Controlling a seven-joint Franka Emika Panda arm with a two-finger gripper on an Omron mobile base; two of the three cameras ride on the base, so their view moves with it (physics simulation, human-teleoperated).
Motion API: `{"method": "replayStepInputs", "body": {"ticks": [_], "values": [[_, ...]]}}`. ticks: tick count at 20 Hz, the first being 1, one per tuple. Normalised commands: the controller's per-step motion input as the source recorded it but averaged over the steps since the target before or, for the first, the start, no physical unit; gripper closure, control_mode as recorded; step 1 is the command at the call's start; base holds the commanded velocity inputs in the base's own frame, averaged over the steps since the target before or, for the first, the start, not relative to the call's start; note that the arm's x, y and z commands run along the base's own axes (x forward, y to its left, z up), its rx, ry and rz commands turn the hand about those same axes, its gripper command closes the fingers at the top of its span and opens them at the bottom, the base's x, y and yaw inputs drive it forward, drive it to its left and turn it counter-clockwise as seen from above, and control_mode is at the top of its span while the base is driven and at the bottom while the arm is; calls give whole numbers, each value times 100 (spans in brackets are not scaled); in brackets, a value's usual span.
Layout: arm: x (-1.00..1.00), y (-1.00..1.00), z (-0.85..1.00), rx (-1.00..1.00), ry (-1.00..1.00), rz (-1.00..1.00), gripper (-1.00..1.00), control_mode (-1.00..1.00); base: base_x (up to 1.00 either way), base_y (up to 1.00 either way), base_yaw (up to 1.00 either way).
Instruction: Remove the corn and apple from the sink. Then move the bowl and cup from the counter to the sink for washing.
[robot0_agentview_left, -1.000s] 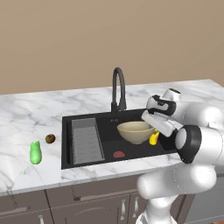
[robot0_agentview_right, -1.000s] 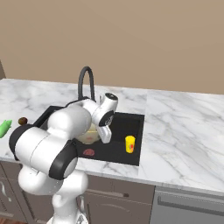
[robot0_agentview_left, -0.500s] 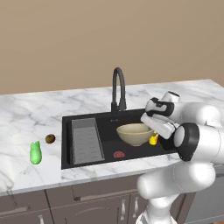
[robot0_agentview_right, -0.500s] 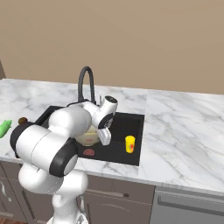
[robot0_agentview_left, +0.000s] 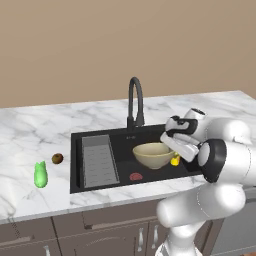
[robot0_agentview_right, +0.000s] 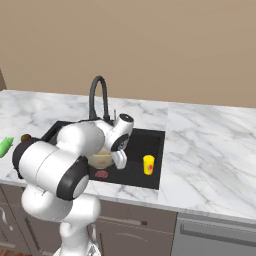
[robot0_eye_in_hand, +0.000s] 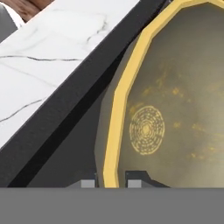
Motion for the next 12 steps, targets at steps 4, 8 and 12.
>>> {"method": "replayStepInputs", "body": {"ticks": [4, 8, 12], "values": [[8, 7, -15, 0, -1, 0, 100, -100, 0, 0, 0], [10, 5, -15, 0, 0, 0, 100, -100, 0, 0, 0], [12, 3, -14, 0, -1, 0, 100, -100, 0, 0, 0]]}}
